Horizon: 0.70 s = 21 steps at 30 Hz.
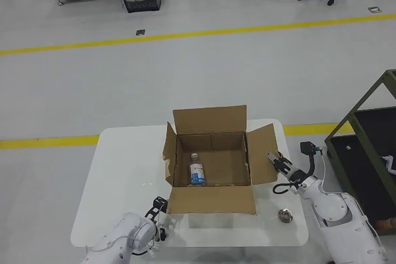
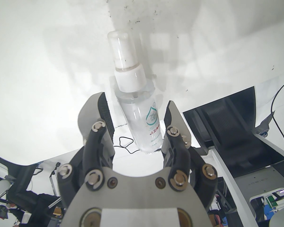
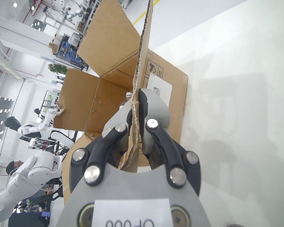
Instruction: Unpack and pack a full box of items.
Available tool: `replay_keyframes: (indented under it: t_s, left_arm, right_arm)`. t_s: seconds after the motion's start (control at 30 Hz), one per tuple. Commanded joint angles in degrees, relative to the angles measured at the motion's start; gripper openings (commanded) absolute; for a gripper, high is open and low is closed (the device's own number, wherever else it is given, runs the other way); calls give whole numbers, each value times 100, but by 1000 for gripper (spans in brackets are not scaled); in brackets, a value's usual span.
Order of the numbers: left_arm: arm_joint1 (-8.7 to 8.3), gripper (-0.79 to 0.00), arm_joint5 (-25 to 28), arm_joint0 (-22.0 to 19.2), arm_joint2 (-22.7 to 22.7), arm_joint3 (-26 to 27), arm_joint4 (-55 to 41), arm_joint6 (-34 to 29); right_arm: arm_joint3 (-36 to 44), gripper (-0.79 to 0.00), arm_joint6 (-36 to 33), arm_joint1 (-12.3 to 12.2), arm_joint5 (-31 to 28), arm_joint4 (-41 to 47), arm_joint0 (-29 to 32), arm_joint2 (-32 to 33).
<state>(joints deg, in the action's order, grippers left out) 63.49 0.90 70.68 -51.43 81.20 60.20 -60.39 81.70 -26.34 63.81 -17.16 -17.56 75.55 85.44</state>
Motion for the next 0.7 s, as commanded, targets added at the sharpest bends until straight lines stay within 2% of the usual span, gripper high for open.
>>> replay_keyframes:
  t_s: [0.0,0.07,0.3,0.33,0.37,0.4,0.67]
  left_arm:
    - [9,-271,-1,-13,6,-22,-5,-12]
    - [18,-283,-2,-23,11,-51,-3,-14]
    - [51,-566,9,-61,33,-160,-1,10]
    - [55,-610,9,-65,35,-175,-3,9]
    - [59,-720,6,-70,38,-185,6,7]
    - [62,-773,5,-70,39,-190,11,6]
    - [-39,-785,-23,155,-329,122,58,-114]
  right_arm:
    - [-2,-785,-5,-1,-11,5,-2,-4]
    - [-9,-785,-6,-2,-14,2,-5,-6]
    - [-22,-785,-3,-6,-13,0,-8,-16]
    - [-21,-785,-1,-7,-14,0,-11,-16]
    - [-23,-785,2,-7,-16,-3,-11,-17]
    - [-24,-785,8,-8,-13,-2,-11,-17]
    - [-23,-785,7,-12,4,9,-12,-22]
